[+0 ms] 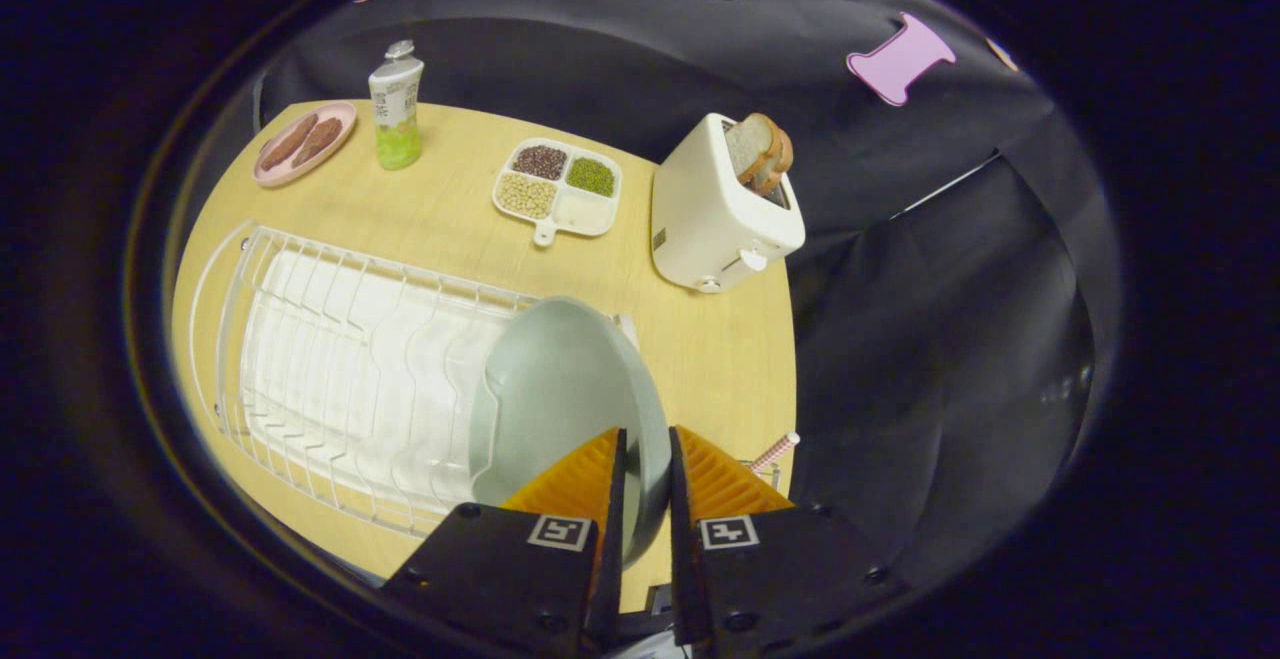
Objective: Take the plate from the dish rack, then take the spoon from the basket and place it into the plate.
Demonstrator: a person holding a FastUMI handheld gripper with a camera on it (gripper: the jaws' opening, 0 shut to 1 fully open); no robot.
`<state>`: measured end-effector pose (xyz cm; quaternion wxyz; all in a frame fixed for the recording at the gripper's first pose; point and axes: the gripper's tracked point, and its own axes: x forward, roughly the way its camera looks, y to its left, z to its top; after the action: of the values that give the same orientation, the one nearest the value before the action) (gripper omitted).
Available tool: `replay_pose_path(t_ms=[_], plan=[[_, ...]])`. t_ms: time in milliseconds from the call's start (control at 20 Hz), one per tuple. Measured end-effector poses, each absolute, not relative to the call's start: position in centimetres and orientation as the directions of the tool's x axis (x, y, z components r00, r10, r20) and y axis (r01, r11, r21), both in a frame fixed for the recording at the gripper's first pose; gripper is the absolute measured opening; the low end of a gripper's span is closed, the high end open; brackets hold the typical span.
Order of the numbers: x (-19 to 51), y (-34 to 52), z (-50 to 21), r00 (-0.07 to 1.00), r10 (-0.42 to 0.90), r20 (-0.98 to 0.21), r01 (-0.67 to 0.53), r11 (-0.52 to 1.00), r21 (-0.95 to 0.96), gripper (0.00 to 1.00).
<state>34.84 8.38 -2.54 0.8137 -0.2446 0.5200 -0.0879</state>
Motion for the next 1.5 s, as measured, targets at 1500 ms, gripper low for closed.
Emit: replay_pose_path(t_ms=[1500], plan=[[16.9,13.2,-1.1,0.699,0.029,-0.714,-0.124,0.989,-0.081,0.14]])
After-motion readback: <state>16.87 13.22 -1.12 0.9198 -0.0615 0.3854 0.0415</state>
